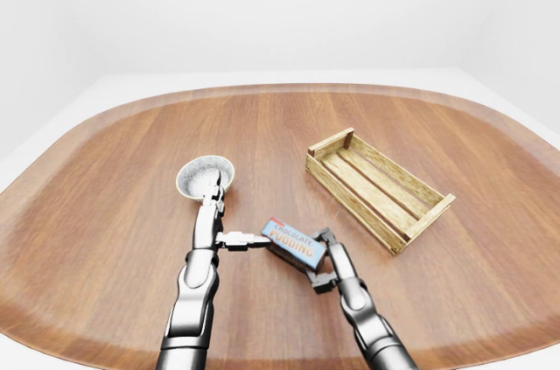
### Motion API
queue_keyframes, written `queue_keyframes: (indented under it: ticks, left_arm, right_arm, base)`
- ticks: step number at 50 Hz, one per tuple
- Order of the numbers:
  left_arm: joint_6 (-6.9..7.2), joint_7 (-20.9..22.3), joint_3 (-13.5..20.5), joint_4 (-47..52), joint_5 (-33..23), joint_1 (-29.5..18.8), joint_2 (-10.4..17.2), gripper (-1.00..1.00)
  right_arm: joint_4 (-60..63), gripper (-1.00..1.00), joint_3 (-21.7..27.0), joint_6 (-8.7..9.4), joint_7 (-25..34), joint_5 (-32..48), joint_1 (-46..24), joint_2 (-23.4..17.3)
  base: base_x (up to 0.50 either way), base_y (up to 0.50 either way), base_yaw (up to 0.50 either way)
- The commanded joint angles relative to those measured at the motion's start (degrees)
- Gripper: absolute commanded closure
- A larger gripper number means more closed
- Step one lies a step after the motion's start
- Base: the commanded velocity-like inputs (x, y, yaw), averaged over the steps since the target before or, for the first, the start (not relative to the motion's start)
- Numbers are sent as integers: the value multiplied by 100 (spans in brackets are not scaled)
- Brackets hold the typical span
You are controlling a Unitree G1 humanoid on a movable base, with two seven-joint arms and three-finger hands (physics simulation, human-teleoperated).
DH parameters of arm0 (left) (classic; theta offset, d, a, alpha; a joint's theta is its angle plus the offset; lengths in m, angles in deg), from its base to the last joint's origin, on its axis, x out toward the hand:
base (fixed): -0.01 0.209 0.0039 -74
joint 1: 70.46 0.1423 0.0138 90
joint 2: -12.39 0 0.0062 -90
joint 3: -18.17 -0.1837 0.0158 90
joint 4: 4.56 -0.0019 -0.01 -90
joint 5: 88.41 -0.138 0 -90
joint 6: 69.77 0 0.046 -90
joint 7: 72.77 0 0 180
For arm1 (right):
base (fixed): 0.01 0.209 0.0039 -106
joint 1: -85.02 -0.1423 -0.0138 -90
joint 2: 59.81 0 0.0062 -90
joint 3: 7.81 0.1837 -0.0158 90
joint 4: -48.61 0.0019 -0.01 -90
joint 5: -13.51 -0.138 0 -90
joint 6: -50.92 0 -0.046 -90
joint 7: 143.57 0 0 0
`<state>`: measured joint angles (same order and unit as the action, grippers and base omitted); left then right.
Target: Pick up the chocolate pudding and put it in the tray.
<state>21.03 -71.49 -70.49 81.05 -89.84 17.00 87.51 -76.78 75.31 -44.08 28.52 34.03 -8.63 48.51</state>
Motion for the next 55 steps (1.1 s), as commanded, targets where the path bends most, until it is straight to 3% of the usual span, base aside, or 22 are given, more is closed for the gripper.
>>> queue_keyframes:
  ticks: [1, 13, 20, 21, 22, 24, 25, 29, 55]
  left_arm:
    - [-20, 34, 17, -32, 61, -11, -2, -100]
    - [-23, 35, 16, -33, 58, -11, -2, -100]
    - [-21, 33, 17, -32, 59, -11, -3, -100]
    - [-19, 35, 16, -31, 59, -11, -2, -100]
    - [-20, 36, 16, -32, 58, -11, -1, -100]
    - [-17, 34, 16, -31, 58, -10, -2, -100]
    - [-16, 35, 16, -30, 57, -10, -1, -100]
    - [-20, 34, 17, -31, 60, -11, -2, -100]
    - [-18, 34, 17, -31, 60, -10, -2, -100]
  right_arm:
    - [23, 100, -5, 0, -40, 146, 23, 5]
    - [346, 100, -19, 0, 60, 70, 140, 8]
    - [1747, 100, -159, 0, 397, -155, 642, -10]
    - [1280, 100, -135, 0, 247, -146, 537, -45]
    - [2180, 100, -173, 0, 521, -287, 763, -11]
    - [2555, 100, -222, 0, 585, -371, 862, -37]
    - [2077, 100, -208, 0, 445, -365, 786, -77]
    - [3114, 100, -288, 0, 636, -462, 1011, -93]
    - [4241, 100, -207, 0, 798, -650, 1025, -209]
  base:
    - [0, 0, 0]
    - [0, 0, 0]
    - [0, 0, 0]
    - [0, 0, 0]
    - [0, 0, 0]
    - [0, 0, 0]
    - [0, 0, 0]
    - [0, 0, 0]
    - [0, 0, 0]
